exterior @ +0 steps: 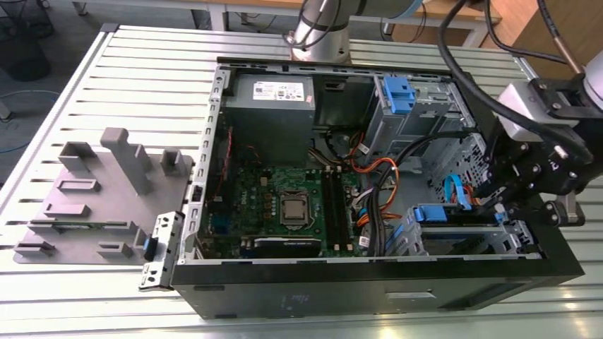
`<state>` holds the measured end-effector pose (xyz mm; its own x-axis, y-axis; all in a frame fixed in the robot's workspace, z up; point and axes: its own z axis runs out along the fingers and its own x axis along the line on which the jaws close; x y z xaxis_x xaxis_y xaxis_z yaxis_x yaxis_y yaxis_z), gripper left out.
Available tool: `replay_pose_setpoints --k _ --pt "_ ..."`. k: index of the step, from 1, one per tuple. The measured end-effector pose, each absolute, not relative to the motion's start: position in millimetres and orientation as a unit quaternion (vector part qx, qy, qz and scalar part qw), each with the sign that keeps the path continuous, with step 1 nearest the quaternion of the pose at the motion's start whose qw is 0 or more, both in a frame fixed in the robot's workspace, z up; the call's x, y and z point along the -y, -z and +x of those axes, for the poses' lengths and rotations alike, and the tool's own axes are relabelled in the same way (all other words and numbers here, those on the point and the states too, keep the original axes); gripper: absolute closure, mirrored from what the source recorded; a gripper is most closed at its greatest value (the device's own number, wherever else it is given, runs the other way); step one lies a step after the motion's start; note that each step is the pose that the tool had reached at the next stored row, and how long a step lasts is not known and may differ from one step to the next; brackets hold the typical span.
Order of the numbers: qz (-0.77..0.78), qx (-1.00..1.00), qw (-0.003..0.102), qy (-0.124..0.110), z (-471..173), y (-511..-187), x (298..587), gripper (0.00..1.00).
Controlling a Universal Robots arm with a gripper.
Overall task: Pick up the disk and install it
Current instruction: 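Insert the second disk wire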
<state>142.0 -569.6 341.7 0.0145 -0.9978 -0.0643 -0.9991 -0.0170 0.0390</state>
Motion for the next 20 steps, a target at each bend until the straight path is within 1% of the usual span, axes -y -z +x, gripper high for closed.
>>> replay_pose_setpoints --k 7,11,15,20 --pt "-0.712 -0.701 0.009 -0.037 142 -360 570 0.70" --pt "-0.712 -0.701 0.009 -0.036 141 -361 570 0.70" --pt "-0.712 -0.701 0.012 -0.033 135 -360 570 0.70" --pt "-0.712 -0.701 0.012 -0.033 133 -361 570 0.70"
